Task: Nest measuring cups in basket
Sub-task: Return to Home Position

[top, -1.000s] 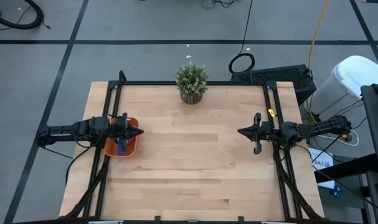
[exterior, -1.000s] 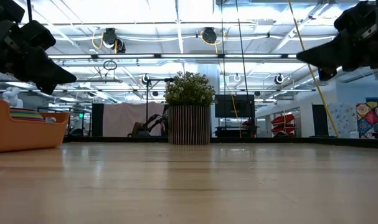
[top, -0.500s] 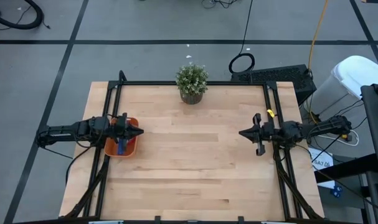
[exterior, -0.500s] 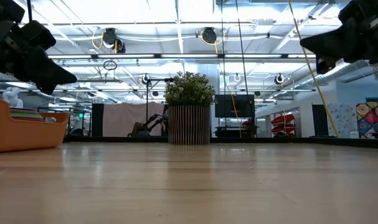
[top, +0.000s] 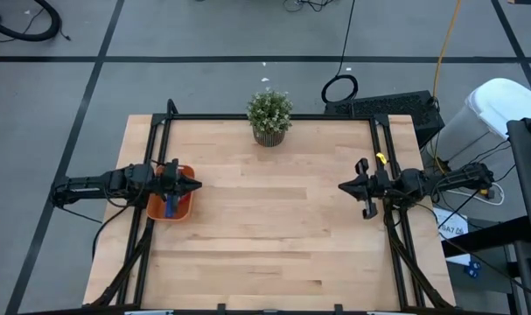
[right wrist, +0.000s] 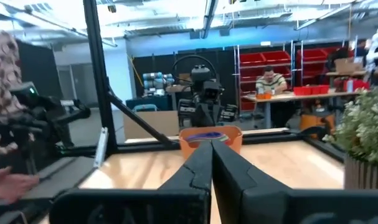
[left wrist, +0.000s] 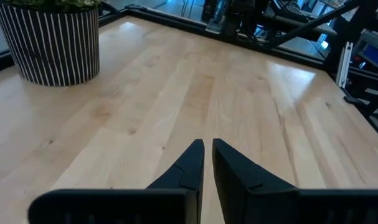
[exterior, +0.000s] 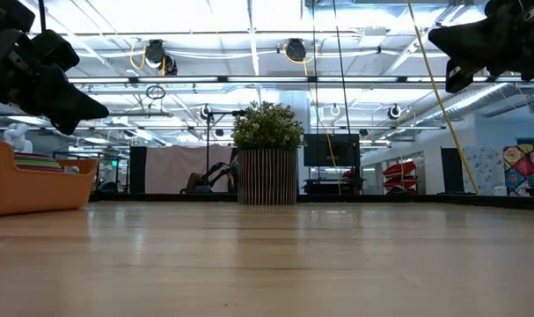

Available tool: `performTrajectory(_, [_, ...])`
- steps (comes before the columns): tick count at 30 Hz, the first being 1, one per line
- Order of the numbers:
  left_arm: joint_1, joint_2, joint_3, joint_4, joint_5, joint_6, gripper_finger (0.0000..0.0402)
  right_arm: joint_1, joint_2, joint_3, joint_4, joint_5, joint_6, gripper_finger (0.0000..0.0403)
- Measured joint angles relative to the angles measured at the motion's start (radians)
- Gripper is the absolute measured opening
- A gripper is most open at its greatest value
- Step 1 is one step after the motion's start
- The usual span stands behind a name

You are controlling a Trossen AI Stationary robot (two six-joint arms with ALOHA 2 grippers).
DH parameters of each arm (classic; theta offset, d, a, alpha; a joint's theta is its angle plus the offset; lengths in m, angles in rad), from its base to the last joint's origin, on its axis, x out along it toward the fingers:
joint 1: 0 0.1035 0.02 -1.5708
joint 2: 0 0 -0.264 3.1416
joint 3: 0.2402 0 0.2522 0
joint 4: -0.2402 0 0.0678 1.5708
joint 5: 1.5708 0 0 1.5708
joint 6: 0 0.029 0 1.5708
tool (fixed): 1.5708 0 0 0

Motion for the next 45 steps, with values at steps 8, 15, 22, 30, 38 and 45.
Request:
performTrajectory(8, [0.0,0.0,0.0,0.0,0.0,0.0,0.0035,-0.001,0.0,0.0,-0.003,0.026,-0.046,0.0])
performTrajectory(15, [0.0,0.0,0.0,0.0,0.0,0.0,0.0035,-0.001,0.0,0.0,-0.004,0.026,-0.054,0.0])
performTrajectory(22, [0.0,0.0,0.0,0.0,0.0,0.0,0.0035,-0.001,0.0,0.0,-0.004,0.025,-0.054,0.0])
performTrajectory(30, [0.0,0.0,0.0,0.0,0.0,0.0,0.0035,-0.001,0.0,0.0,-0.004,0.025,-0.054,0.0])
performTrajectory(38, [0.0,0.0,0.0,0.0,0.0,0.0,0.0035,-0.001,0.0,0.0,-0.004,0.025,-0.054,0.0])
performTrajectory(45, [0.0,0.0,0.0,0.0,0.0,0.0,0.0035,-0.001,0.0,0.0,-0.004,0.025,-0.054,0.0])
